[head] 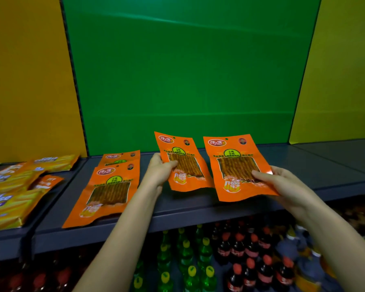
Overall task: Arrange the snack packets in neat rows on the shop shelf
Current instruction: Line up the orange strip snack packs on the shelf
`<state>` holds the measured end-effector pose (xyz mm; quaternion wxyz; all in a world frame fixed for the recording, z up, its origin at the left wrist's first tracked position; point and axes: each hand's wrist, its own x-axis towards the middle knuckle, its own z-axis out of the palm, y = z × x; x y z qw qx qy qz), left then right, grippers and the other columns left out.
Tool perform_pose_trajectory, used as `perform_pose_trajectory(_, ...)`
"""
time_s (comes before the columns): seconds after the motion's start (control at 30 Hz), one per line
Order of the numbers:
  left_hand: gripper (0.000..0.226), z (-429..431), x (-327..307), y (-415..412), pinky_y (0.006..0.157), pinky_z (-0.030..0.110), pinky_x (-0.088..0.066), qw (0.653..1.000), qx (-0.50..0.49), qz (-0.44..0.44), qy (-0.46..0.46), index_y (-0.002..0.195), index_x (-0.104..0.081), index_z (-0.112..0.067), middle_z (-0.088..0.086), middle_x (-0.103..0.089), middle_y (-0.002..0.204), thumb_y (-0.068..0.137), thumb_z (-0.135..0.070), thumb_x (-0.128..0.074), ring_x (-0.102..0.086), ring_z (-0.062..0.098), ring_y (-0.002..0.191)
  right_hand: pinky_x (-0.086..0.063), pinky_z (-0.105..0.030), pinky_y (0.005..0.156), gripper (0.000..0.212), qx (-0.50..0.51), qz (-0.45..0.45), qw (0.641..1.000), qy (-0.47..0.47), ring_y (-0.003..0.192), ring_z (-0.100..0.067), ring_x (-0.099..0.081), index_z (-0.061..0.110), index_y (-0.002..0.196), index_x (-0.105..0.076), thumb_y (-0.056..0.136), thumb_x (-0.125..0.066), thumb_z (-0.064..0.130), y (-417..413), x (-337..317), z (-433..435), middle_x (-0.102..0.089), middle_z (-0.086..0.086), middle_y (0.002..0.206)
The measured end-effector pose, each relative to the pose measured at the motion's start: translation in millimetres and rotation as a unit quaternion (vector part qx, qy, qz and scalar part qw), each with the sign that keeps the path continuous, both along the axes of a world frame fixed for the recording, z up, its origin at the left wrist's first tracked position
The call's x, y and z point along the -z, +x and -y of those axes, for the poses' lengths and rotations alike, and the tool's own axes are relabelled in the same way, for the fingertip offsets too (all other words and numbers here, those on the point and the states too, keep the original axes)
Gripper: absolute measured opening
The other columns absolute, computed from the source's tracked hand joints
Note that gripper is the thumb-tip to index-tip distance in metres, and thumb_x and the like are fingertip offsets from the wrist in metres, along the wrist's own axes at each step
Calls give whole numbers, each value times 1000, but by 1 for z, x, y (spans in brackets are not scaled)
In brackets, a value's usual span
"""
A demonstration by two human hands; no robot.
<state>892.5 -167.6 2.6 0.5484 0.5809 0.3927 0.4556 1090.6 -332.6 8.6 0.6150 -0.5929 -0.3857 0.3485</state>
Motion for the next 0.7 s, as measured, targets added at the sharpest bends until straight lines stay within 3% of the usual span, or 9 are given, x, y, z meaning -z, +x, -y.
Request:
perform_pose_trajectory(0.27, 24, -53, 12, 49, 92, 43, -50, 996, -69, -60, 0, 109, -54, -3, 19, -63, 116, 85, -2, -58, -62, 31, 104, -53, -24, 69, 9, -17, 24, 1000, -10, 62, -13, -68, 14, 93, -67, 87, -60, 12, 28, 11, -43, -73, -9, 81)
perform_pose_trajectory(0.5, 20, -82, 19, 64, 91, 40, -50, 967, -126, -220, 38, 100, -64, -4, 17, -66, 113, 83, -12, -61, -61, 31, 106, -53, -15, 54, 9, -28, 57, 997, -33, 55, -8, -67, 15, 87, -66, 87, -59, 9, 41, 23, -70, -73, 0, 68)
perform_pose_trajectory(0.7, 28, -95, 21, 64, 94, 40, -47, 943, -163, -286, 47, 106, -63, -4, 15, -65, 115, 83, -20, -64, -58, 31, 110, -52, -41, 89, 12, -29, 119, 990, -63, 87, -23, -68, 20, 99, -65, 88, -61, 18, 42, 30, -76, -73, -5, 92)
